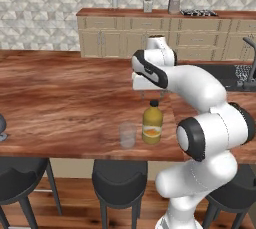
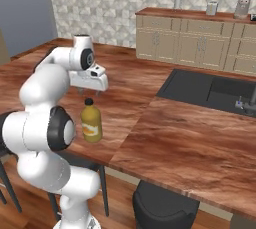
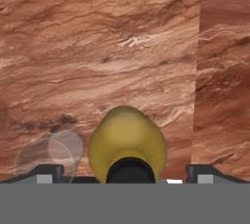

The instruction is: There is a wine glass and glass cup on the dining counter. Place the wine bottle next to the wine glass and the juice bottle next to the glass cup.

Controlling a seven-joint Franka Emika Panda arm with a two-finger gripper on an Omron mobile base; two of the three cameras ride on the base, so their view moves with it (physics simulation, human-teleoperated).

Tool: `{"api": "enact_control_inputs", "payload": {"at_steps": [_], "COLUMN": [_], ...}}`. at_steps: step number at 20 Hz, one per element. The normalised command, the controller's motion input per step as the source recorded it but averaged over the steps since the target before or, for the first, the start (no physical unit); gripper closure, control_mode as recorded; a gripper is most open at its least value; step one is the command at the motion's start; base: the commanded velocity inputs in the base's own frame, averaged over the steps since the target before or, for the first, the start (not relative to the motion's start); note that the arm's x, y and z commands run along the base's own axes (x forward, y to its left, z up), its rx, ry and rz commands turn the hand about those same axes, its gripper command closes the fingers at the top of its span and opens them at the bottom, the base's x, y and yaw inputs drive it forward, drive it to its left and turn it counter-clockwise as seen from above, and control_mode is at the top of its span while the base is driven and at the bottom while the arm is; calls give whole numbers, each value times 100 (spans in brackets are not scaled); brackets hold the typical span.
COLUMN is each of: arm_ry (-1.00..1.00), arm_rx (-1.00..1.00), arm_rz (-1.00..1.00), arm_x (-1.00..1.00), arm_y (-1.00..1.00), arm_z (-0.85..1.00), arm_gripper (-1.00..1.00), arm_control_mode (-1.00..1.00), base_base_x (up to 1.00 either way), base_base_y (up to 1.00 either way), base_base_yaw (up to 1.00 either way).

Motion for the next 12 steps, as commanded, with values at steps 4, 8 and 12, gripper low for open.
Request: {"api": "enact_control_inputs", "payload": {"at_steps": [4,8,12], "arm_ry": [-3,-12,-12], "arm_rx": [0,0,0], "arm_rz": [0,0,1], "arm_x": [-35,-49,-59], "arm_y": [-1,-5,-11], "arm_z": [25,21,18], "arm_gripper": [-100,-100,-100], "arm_control_mode": [-100,-100,-100], "base_base_x": [0,0,0], "base_base_y": [0,0,0], "base_base_yaw": [0,0,0]}}
